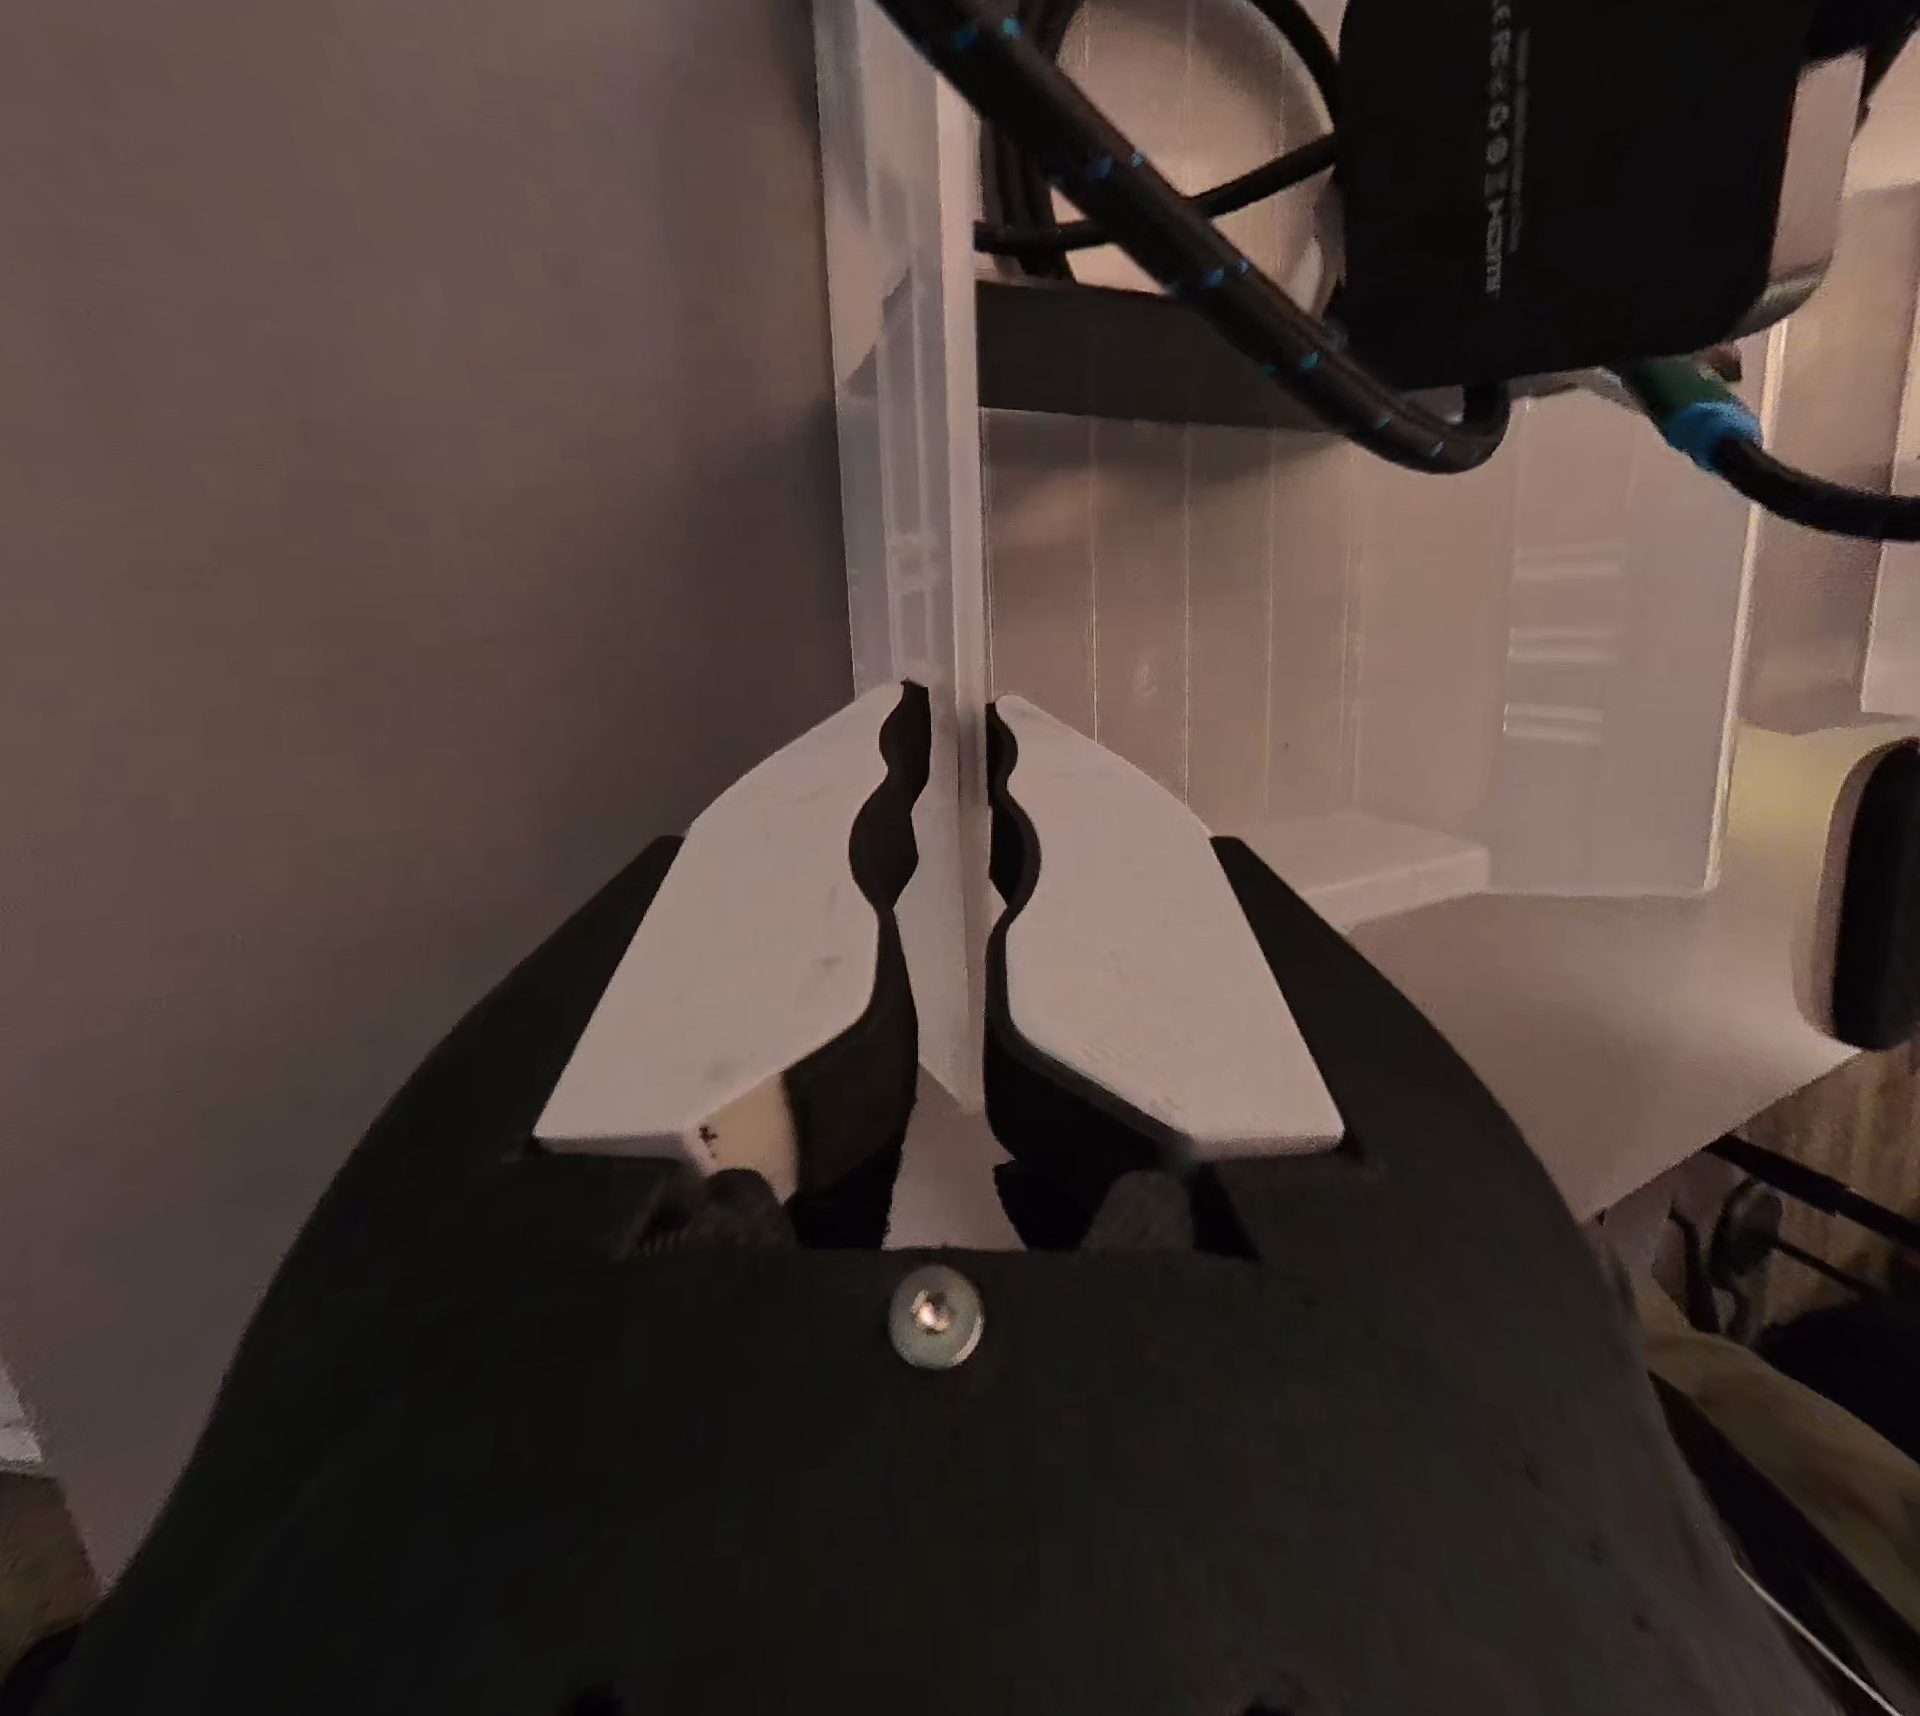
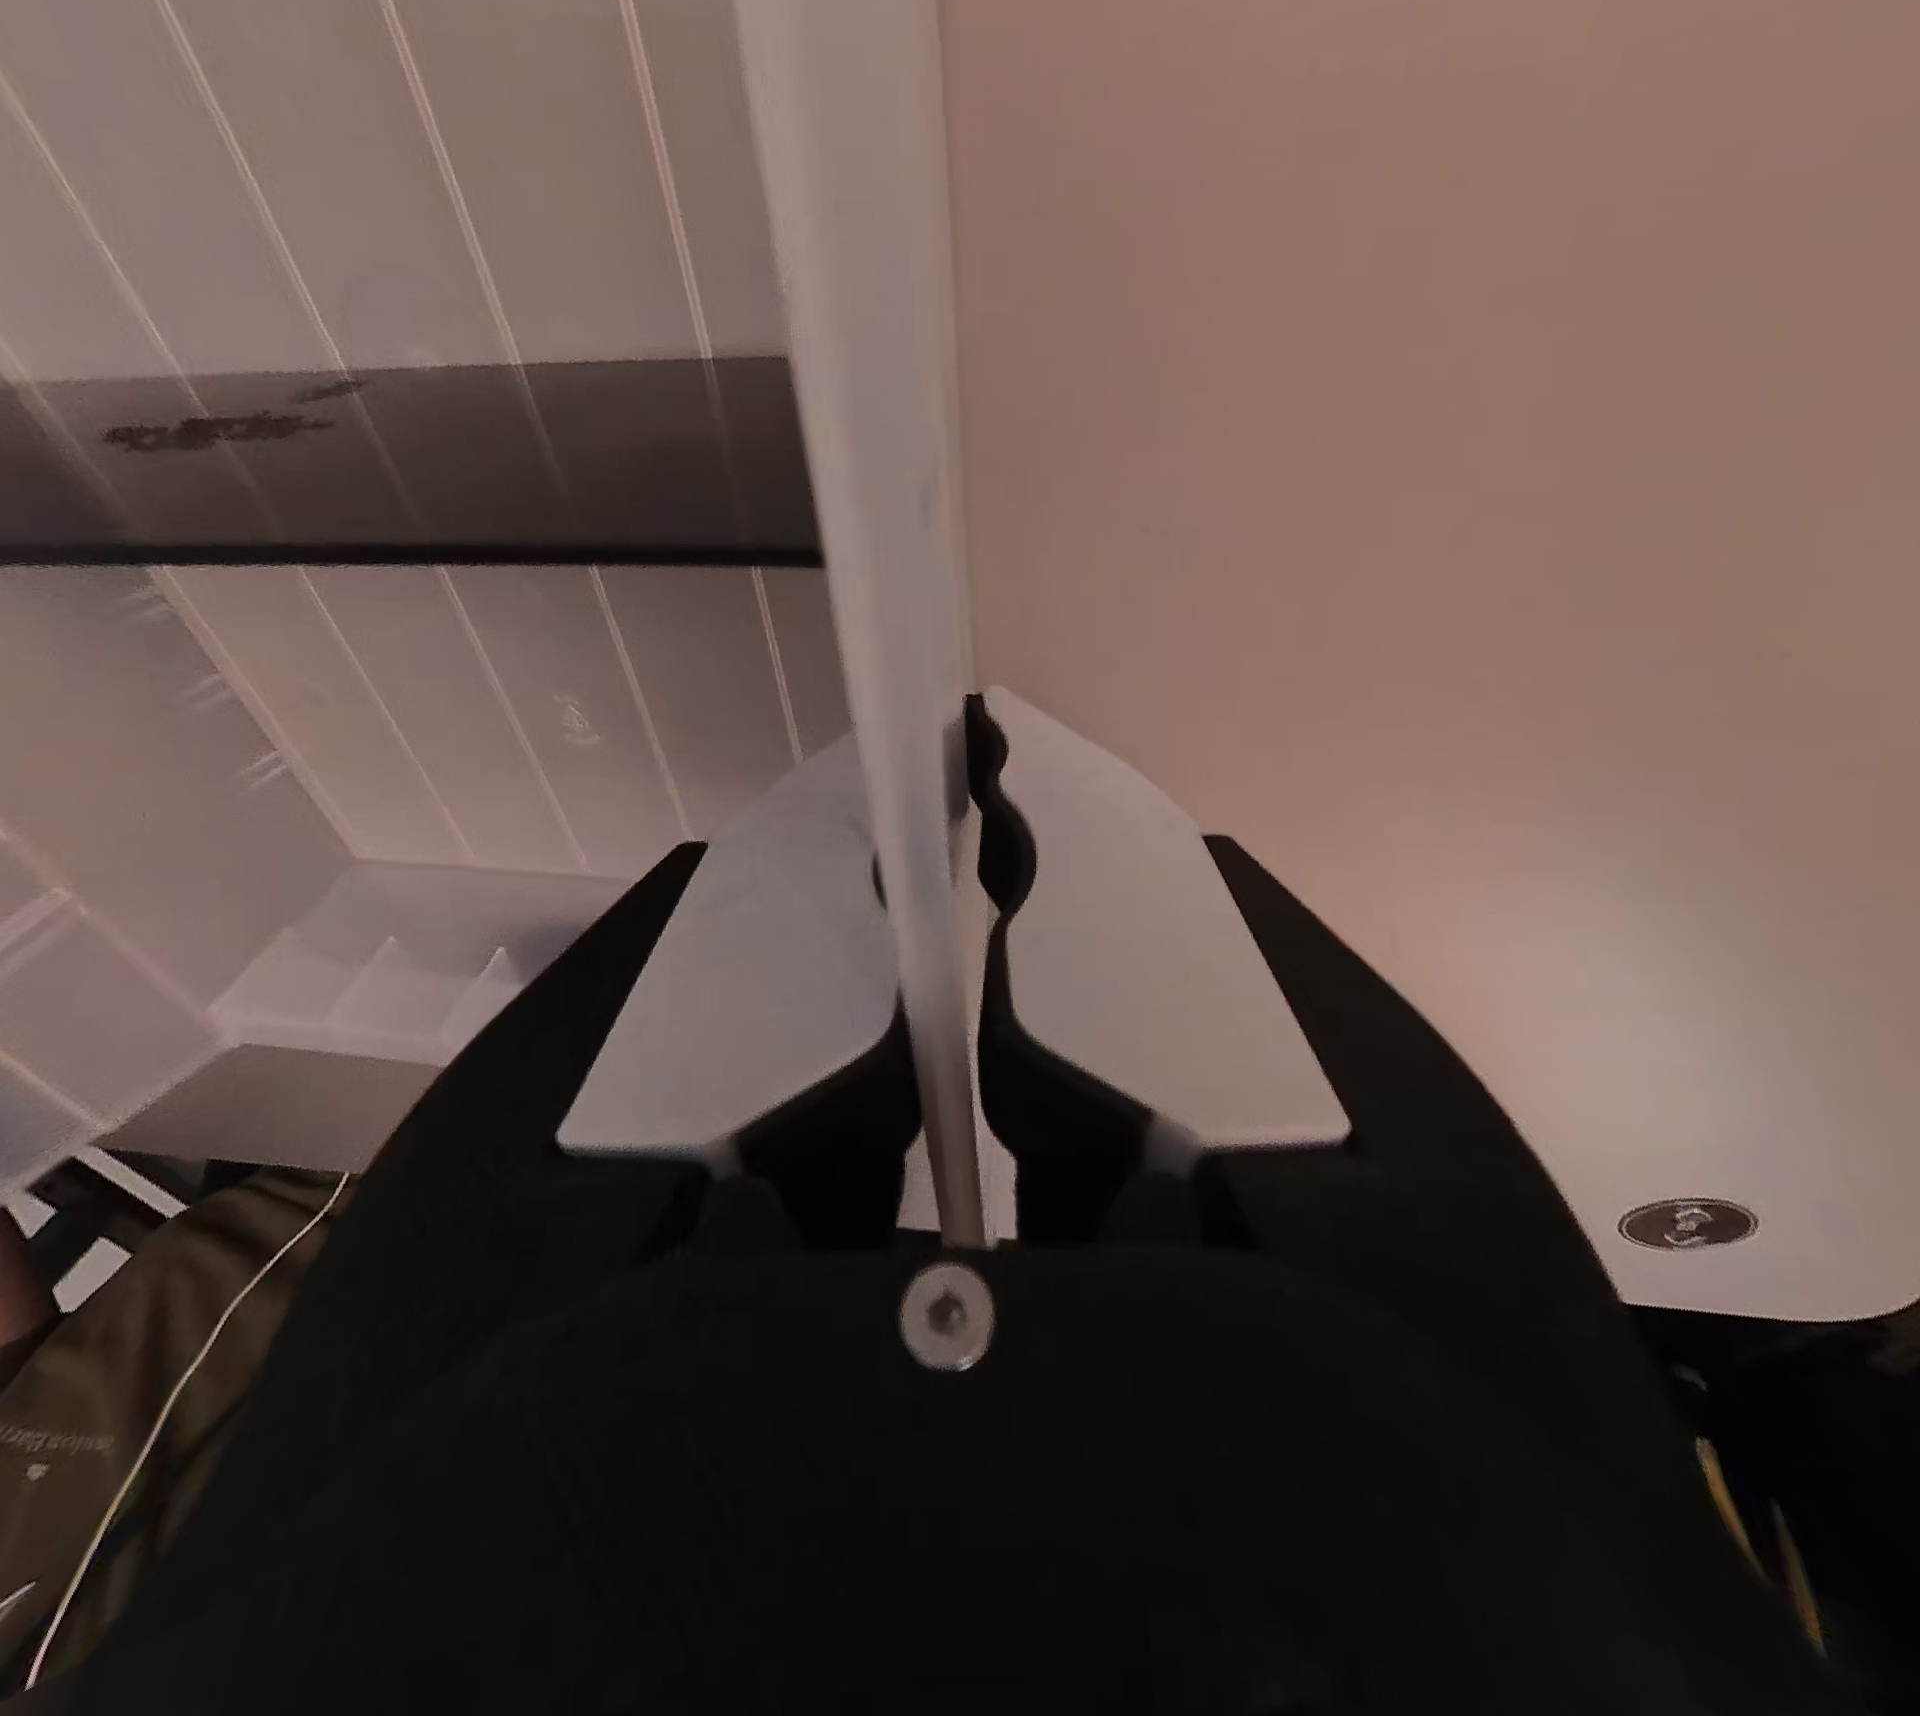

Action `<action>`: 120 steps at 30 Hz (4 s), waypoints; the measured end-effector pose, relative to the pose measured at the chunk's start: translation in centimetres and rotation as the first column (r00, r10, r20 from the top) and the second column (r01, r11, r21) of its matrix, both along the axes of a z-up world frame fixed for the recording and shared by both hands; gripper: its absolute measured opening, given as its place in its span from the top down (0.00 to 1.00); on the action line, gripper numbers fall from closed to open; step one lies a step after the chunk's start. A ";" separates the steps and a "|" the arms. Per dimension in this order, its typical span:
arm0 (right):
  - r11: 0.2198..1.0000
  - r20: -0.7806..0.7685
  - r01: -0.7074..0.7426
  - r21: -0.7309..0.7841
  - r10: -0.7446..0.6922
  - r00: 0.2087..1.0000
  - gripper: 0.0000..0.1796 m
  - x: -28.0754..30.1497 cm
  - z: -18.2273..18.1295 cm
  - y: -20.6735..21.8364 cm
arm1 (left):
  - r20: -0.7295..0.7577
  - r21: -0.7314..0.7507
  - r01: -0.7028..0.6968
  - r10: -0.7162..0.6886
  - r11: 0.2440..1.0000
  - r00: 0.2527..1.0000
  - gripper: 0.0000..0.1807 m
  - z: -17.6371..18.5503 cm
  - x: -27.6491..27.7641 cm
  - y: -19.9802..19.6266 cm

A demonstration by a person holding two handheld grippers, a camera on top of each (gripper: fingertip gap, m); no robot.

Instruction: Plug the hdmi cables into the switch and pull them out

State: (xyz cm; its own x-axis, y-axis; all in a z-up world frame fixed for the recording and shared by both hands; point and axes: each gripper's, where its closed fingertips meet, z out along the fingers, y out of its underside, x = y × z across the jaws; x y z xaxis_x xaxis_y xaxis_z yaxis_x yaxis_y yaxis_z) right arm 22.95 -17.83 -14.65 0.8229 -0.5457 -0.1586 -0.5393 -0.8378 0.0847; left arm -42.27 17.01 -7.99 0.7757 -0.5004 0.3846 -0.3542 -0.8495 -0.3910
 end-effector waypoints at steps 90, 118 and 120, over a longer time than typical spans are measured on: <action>0.968 0.103 -0.248 0.038 0.243 0.965 0.90 2.0 0.3 -0.8 | 0.224 0.619 -0.095 -0.059 0.780 0.973 0.90 16.3 6.7 1.8; 0.968 0.126 -0.240 0.078 0.230 0.965 0.87 1.8 0.5 -1.2 | 0.462 0.879 -0.458 0.001 0.129 0.887 0.90 31.0 -2.9 -6.7; 0.968 0.135 -0.238 0.078 0.226 0.965 0.87 1.9 0.5 -1.2 | 0.464 0.880 -0.460 -0.011 0.118 0.886 0.90 31.3 -3.0 -7.4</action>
